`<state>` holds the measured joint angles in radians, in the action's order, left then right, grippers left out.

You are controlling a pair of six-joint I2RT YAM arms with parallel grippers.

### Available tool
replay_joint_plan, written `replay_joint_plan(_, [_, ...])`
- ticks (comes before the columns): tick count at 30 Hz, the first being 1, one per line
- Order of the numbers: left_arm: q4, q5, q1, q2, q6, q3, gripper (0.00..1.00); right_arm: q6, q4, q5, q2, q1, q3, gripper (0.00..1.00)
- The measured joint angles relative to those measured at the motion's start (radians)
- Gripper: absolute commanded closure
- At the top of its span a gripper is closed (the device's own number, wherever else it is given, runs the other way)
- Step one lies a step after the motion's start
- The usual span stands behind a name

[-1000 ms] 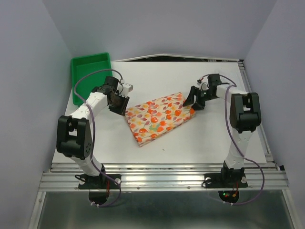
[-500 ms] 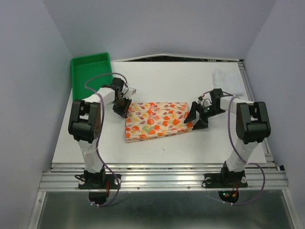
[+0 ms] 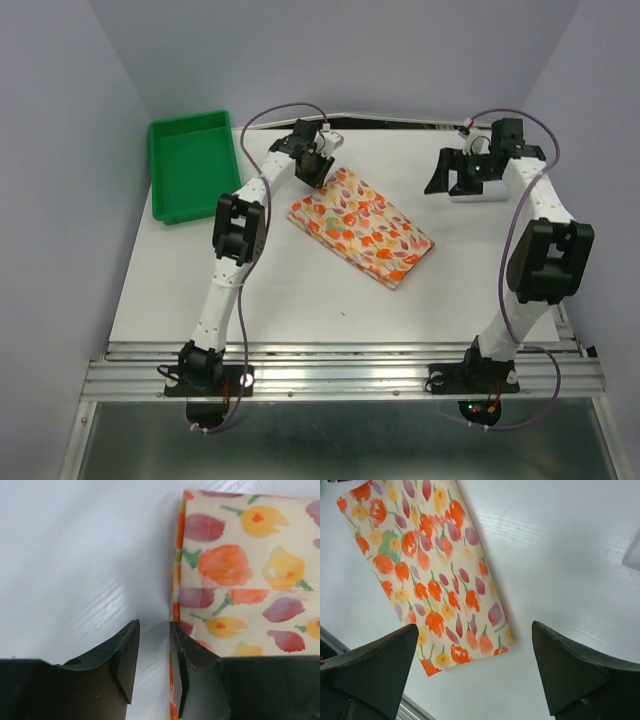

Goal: Fold and stack the skirts
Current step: Fold the skirt

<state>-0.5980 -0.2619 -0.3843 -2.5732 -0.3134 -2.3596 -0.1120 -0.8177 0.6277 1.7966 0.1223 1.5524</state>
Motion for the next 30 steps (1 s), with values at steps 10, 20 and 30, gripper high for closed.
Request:
replay_joint_plan(10, [0.137, -0.031, 0.091, 0.397, 0.066, 0.448, 0.51, 0.04, 0.07, 0.079, 0.315, -0.013, 0.15, 0.07])
replay_joint_plan(20, [0.151, -0.07, 0.157, 0.899, 0.01, 0.816, 0.7, 0.064, 0.104, 0.135, 0.261, -0.045, -0.103, 0.2])
replay_joint_plan(30, [0.113, -0.207, 0.144, 0.872, 0.044, 1.165, 0.77, 0.144, 0.115, 0.245, 0.148, -0.114, -0.366, 0.27])
